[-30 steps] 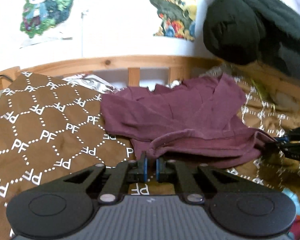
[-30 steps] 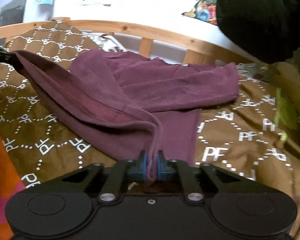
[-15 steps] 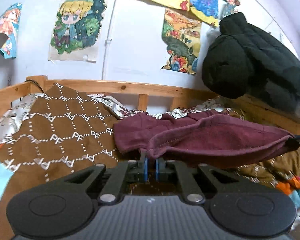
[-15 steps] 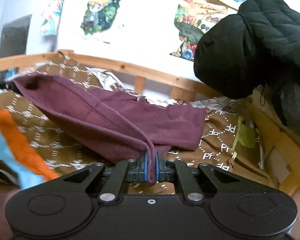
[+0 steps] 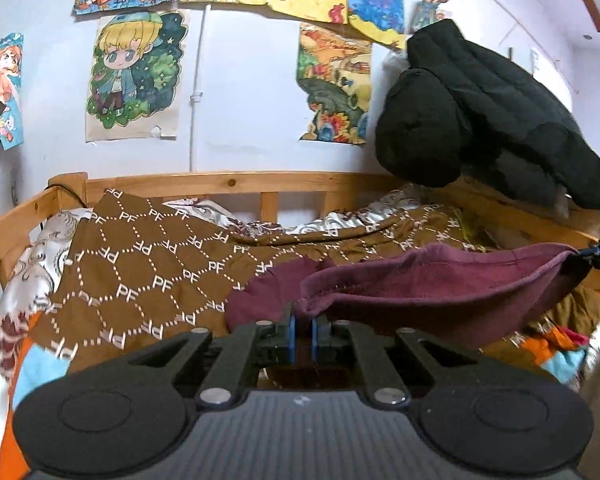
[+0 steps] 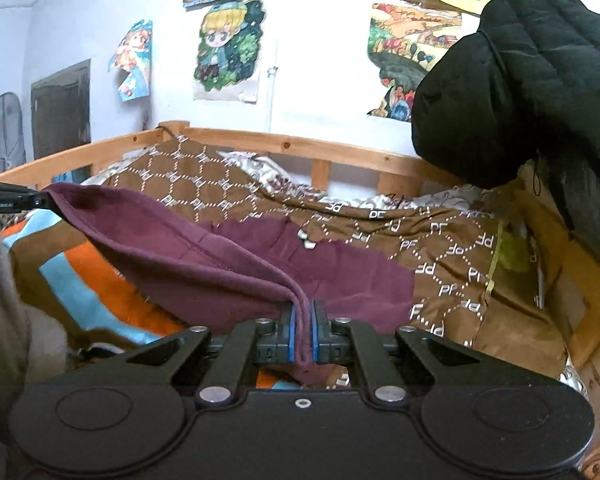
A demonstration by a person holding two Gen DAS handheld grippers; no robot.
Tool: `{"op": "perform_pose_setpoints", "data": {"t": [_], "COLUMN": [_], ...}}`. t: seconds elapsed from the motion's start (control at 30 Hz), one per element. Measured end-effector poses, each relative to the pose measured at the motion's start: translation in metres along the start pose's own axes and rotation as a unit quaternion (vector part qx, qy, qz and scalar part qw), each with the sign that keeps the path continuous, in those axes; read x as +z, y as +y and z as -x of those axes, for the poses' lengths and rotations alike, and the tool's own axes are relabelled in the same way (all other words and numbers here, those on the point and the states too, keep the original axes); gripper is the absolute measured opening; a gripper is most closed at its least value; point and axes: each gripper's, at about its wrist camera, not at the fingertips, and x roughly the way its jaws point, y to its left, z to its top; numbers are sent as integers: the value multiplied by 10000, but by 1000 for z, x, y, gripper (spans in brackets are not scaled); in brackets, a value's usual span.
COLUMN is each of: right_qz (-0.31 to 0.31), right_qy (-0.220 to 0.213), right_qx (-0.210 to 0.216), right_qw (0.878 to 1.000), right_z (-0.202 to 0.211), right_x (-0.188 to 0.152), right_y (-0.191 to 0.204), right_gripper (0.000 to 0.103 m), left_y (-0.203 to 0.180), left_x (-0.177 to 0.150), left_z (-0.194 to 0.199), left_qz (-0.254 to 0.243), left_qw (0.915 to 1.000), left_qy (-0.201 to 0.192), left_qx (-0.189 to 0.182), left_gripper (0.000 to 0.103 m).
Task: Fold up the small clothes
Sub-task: 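Lay the held hem over the collar and open both tools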
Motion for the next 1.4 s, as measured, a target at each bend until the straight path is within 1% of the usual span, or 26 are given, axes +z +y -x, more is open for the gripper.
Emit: {"op": "perform_pose_setpoints", "data": {"t": [0.1, 0.17, 0.3, 0.43, 0.57, 0.63, 0.73, 0.83, 0.97, 1.1, 1.27, 1.37, 1.4], "right_qz": [-38, -34, -61, -148, -226, -312, -445, -706, -829, -913, -868, -817, -818], "right_qy": [-73, -84, -64, -14, 105, 236, 450, 680, 846, 823, 728, 725, 765], "right_qx": [-102, -202, -395, -569, -724, -783, -853, -794, -781, -780, -866, -964, -1008], "right_qw": [9999, 9998, 9992, 9983, 9971, 9962, 9943, 9920, 9899, 9893, 9898, 9893, 9886], "right_z": [-21, -44, -93, -149, -205, -234, -273, -308, -333, -346, -354, -360, -362], "right_x": [11, 22, 42, 59, 65, 63, 56, 45, 32, 26, 22, 22, 22], "right_y": [-10, -21, -43, -66, -88, -98, -107, -116, -121, -125, -124, -122, -121], "right_gripper": [7, 7, 7, 7, 7, 7, 7, 7, 8, 9, 10, 14, 20], "left_y": [6, 11, 20, 32, 44, 49, 57, 63, 71, 72, 69, 70, 70], "left_x": [26, 44, 75, 94, 95, 86, 68, 52, 43, 41, 41, 39, 38], "left_z": [-34, -62, -127, -199, -269, -296, -327, -348, -361, -364, -366, -370, -371], "left_qz": [170, 236, 247, 240, 533, 661, 791, 837, 882, 801, 544, 576, 588], "left_qw": [9998, 9994, 9983, 9961, 9921, 9902, 9870, 9834, 9824, 9831, 9849, 9825, 9814], "left_qy": [101, 212, 462, 742, 1018, 1113, 1287, 1504, 1547, 1538, 1505, 1616, 1667], "left_qx": [36, 98, 248, 408, 493, 527, 555, 576, 565, 582, 658, 720, 751], "left_gripper": [7, 7, 7, 7, 7, 7, 7, 7, 7, 7, 8, 9, 10]}}
